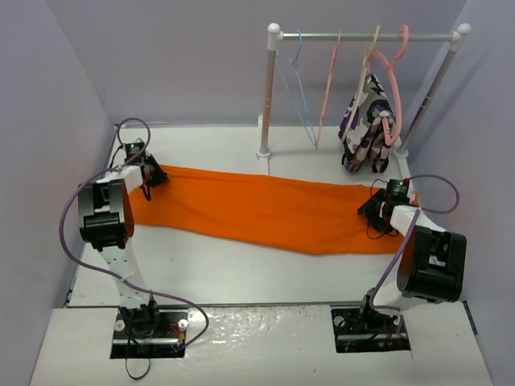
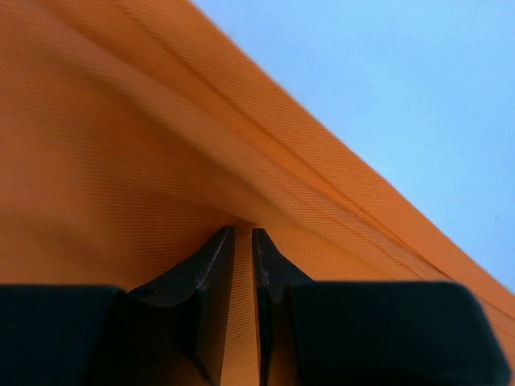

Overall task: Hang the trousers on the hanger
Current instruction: Fold the trousers at the center of the board.

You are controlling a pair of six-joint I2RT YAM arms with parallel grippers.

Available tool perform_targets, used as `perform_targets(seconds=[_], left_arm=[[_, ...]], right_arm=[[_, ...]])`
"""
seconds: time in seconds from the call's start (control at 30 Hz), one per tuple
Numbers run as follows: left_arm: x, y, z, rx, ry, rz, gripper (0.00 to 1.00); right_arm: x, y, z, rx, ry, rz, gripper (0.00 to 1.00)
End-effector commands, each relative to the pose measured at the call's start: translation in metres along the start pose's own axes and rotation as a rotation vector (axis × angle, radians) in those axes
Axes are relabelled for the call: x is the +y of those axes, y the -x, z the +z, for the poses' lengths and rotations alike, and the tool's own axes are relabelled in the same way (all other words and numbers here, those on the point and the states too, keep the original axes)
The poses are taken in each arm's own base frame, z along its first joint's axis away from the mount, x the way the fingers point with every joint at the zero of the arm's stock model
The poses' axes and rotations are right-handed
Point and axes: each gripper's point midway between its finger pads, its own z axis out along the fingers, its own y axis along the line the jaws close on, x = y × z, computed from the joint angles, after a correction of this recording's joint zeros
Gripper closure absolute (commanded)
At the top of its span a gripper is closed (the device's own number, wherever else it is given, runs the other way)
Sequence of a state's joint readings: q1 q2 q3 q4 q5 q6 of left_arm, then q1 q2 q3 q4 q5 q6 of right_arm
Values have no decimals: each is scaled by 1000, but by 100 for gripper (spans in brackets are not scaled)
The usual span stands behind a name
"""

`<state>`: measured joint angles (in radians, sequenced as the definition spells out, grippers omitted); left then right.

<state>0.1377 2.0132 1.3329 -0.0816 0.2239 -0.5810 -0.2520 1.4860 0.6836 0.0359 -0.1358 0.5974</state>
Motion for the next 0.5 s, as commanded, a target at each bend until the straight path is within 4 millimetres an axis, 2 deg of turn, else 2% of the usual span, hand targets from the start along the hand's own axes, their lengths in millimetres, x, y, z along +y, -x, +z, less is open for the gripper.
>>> perform_targets(seconds=[0.0, 0.1, 0.17, 0.23, 0.37, 0.47], left_arm=[[-6, 39, -52, -111, 10, 38, 84], [-6, 54, -78, -174, 38, 86, 73], [1, 52, -91, -190, 68, 100, 70], [9, 44, -97, -190, 90, 94, 69], [33, 3, -84, -90, 143, 75, 69], [58, -23, -73, -14, 214, 49, 69]], right_arm=[[-17, -4, -13, -5, -130, -88, 54], [20, -1, -23, -52, -56, -172, 54], [40, -4, -30, -66, -7, -209, 54], [51, -9, -34, -68, 35, -228, 54], [71, -36, -34, -2, 127, -273, 53], [67, -53, -26, 50, 136, -268, 53]])
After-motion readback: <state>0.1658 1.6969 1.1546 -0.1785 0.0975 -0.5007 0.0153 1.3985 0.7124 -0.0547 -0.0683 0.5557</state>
